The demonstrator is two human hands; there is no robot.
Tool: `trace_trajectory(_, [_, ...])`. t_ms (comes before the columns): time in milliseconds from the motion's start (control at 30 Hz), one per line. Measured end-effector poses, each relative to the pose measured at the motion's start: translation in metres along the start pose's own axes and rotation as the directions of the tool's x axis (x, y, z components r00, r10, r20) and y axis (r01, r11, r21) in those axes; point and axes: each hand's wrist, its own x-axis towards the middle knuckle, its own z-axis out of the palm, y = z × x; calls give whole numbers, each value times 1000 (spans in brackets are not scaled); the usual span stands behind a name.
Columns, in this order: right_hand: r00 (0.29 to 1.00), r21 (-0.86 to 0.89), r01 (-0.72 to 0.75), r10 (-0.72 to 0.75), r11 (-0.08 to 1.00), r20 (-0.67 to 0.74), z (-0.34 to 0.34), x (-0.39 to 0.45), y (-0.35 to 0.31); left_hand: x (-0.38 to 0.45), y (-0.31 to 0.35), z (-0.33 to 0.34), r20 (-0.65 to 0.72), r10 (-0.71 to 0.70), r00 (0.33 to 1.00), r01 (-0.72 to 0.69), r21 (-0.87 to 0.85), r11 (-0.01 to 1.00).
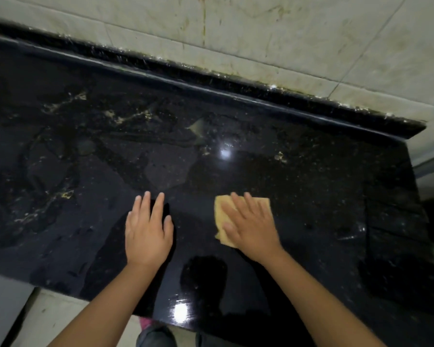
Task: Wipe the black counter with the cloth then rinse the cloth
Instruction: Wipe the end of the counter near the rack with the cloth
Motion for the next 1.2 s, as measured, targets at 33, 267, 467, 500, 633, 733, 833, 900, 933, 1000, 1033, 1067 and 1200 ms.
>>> trace_trajectory(33, [998, -26, -59, 59, 998, -12, 1, -10, 27, 2, 2, 3, 18, -14, 1000, 14, 2, 1000])
trace_trajectory(267, [767, 227, -613, 639, 757, -56, -37, 9, 164, -1, 1, 20, 95, 5, 995, -15, 103, 995])
trace_trajectory(467, [812, 211, -555, 579, 805, -72, -53, 112, 110, -3, 5, 19, 95, -17, 995, 5, 120, 993])
trace_trajectory(500, [866, 199, -475, 496, 857, -64, -52, 125, 91, -2, 5, 19, 96, -20, 995, 8, 119, 993])
trace_trajectory(633, [990, 175, -134, 141, 975, -28, -45, 147, 6, -1, 6, 19, 101, -30, 994, 17, 124, 992])
trace_trajectory(733, [998, 162, 66, -66, 985, -4, -37, 128, -25, 1, 4, 19, 101, -27, 995, 14, 128, 992])
trace_trajectory(833, [978, 145, 186, -197, 972, 66, -28, 88, -17, 1, 4, 19, 92, -30, 995, 19, 126, 992])
trace_trajectory(900, [974, 104, 208, -216, 972, 67, -20, 53, 10, 1, 5, 18, 92, -25, 995, 13, 127, 992])
trace_trajectory(933, [985, 62, 164, -167, 984, 34, -18, 37, 28, 1, 5, 18, 94, -23, 995, 11, 130, 991])
trace_trajectory(1000, [1000, 14, -16, 16, 1000, -23, -20, 16, 71, 0, 6, 18, 99, -29, 995, 15, 138, 990])
trace_trajectory(1033, [993, 38, -113, 113, 993, -11, -24, 13, 94, 1, 6, 19, 100, -31, 994, 16, 141, 990])
trace_trajectory(1067, [978, 60, -206, 206, 977, -5, -26, 15, 113, 1, 6, 19, 102, -32, 994, 17, 143, 990])
trace_trajectory(1200, [853, 213, -504, 521, 837, -29, -45, 64, 137, 0, 7, 20, 112, -30, 993, 12, 158, 987])
